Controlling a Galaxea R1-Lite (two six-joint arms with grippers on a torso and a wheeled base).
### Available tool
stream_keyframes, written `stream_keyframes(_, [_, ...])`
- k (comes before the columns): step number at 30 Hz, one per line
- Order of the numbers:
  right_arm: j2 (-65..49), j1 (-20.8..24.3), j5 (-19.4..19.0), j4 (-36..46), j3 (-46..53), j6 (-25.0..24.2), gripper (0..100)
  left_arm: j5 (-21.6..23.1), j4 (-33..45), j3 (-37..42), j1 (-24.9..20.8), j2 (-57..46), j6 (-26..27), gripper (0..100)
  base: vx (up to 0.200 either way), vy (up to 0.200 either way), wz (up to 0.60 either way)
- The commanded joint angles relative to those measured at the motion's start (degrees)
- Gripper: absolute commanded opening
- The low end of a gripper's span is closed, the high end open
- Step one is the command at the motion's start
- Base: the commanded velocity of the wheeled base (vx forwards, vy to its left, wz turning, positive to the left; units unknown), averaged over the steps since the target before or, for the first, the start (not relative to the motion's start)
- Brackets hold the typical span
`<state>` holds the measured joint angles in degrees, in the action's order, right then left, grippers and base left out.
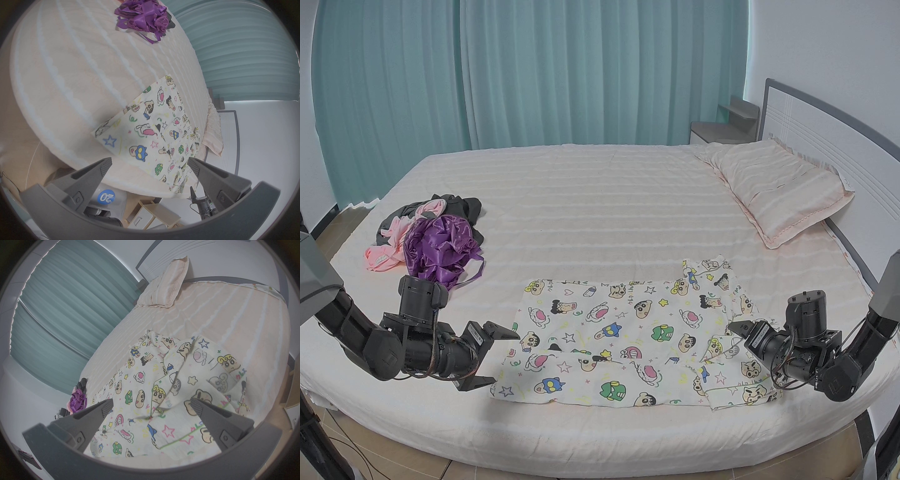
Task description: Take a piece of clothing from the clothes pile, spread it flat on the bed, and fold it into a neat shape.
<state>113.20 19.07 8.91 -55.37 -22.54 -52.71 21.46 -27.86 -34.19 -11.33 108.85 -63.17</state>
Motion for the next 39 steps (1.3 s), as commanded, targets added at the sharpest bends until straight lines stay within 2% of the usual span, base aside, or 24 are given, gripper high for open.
stream_keyframes(1, [0.44,0.01,-0.03,0.0,0.22,-0.02,100,-0.27,-0.01,0.01,-0.01,0.22,-0.37,100,0.0,0.0,0.0])
stream_keyframes(4, [0.79,0.01,-0.03,0.0,0.3,0.07,100,-0.63,-0.36,0.18,-0.01,0.22,-0.46,100,0.0,0.0,0.0])
stream_keyframes(7, [1.06,0.09,-0.03,0.0,0.3,0.07,100,-0.63,-3.96,1.68,0.08,0.22,-0.72,100,0.0,0.0,0.0])
stream_keyframes(11, [1.06,0.09,-0.03,0.0,0.22,0.07,100,-0.63,-6.51,2.73,0.08,0.22,-0.55,100,0.0,0.2,0.0])
stream_keyframes(22, [0.97,0.09,0.05,0.0,0.3,0.51,100,-0.71,-6.69,2.73,0.25,0.66,-0.2,100,0.0,0.2,0.0])
stream_keyframes(27, [0.88,0.09,-0.03,0.0,0.48,0.51,100,-0.36,-7.3,3.96,-0.1,0.57,0.51,100,0.0,0.0,0.0])
stream_keyframes(32, [0.53,0.18,-0.03,-0.35,0.92,0.94,100,2.1,-12.05,6.86,-4.41,1.8,8.94,100,0.0,0.0,0.0])
stream_keyframes(38, [0.44,1.32,-0.03,-0.35,1.62,1.3,100,2.01,-11.96,2.03,-5.9,7.61,20.02,100,0.0,0.0,0.0])
stream_keyframes(39, [0.44,1.32,-0.03,-0.35,1.62,1.3,100,1.92,-11.96,1.94,-5.99,7.87,20.28,100,0.0,0.0,0.0])
